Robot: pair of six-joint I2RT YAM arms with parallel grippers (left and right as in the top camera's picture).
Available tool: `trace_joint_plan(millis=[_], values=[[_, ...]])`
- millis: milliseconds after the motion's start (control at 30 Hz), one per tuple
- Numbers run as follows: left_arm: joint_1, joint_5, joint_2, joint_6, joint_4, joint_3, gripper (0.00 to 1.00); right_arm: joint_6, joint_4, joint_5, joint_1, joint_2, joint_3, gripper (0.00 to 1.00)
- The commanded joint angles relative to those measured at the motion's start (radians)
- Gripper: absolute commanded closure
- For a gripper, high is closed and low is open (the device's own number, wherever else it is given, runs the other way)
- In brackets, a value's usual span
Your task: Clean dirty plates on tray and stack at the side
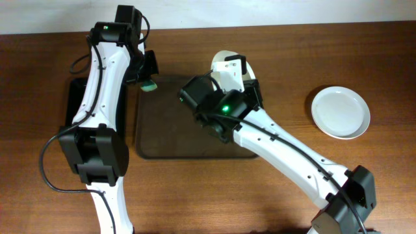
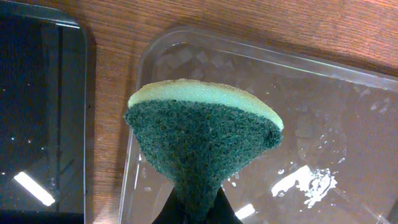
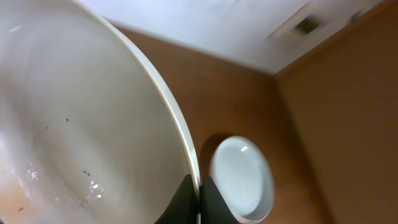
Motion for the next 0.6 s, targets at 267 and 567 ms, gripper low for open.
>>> trace_joint_plan(millis=[267,567], values=[[0.002,-0.01,-0.011,0.016,0.0,0.005,0.99,0.014,0.006,0.246,0.018,0.0,-0.005,0.96],[0.002,-0.01,-0.011,0.016,-0.003,0.005,0.99,0.007,0.01,0.264,0.018,0.0,-0.003,0.96]])
